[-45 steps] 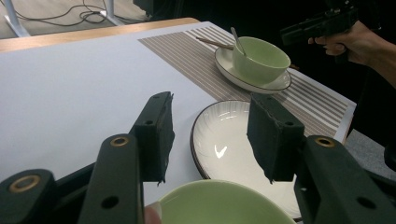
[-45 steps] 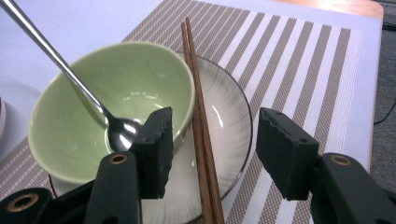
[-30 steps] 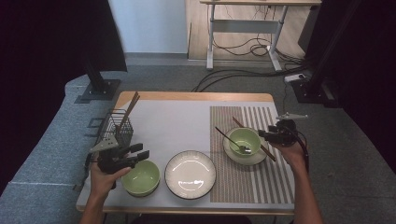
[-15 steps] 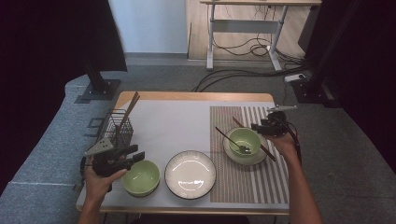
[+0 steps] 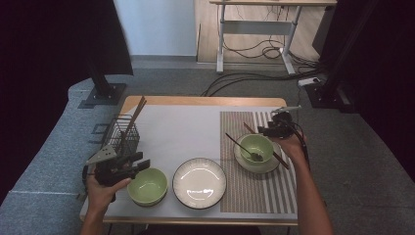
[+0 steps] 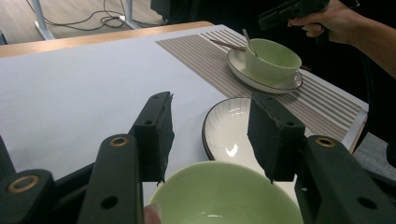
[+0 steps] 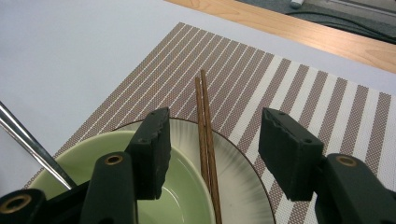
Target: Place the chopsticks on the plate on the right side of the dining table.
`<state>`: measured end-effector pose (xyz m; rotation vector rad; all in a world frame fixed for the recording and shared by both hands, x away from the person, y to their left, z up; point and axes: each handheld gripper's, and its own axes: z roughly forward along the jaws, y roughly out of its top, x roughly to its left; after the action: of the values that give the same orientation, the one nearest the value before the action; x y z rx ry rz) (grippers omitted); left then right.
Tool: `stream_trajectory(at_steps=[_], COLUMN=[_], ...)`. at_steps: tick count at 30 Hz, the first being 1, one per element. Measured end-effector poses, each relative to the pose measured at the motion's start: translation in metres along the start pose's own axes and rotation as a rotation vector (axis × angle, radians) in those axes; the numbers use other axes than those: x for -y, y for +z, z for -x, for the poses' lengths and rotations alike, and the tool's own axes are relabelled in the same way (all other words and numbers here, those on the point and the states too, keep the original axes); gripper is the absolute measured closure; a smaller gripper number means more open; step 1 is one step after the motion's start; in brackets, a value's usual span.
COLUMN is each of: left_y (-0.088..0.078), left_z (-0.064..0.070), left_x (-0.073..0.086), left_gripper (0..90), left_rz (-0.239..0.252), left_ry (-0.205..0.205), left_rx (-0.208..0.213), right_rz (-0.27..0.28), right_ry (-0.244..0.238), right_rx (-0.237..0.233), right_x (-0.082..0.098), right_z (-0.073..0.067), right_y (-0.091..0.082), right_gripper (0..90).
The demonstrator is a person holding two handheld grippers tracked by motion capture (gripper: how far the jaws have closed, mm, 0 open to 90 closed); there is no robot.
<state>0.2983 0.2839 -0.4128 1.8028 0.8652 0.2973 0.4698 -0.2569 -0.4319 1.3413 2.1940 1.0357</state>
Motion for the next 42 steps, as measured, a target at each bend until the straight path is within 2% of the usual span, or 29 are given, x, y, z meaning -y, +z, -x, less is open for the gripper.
stream_trajectory(at_steps=[18,30,42], left_y=[-0.001,-0.003,-0.002], left_z=[0.000,-0.004,-0.004], left_x=[0.000,0.001,0.002], left_gripper=[50.3,50.3,50.3], left_rz=[-0.001,0.006,0.003], left_ry=[0.002,-0.010,-0.010], left_rx=[-0.008,-0.006,-0.008], right_rz=[-0.021,-0.029,-0.041], right_ry=[0.006,-0.010,-0.009], right_rx=[0.007,0.004,0.004], right_x=[-0.006,-0.013,-0.017], right_z=[0.003,-0.004,-0.004], right_y=[0.017,0.027,0.036], right_gripper=[44.1,44.1,44.2])
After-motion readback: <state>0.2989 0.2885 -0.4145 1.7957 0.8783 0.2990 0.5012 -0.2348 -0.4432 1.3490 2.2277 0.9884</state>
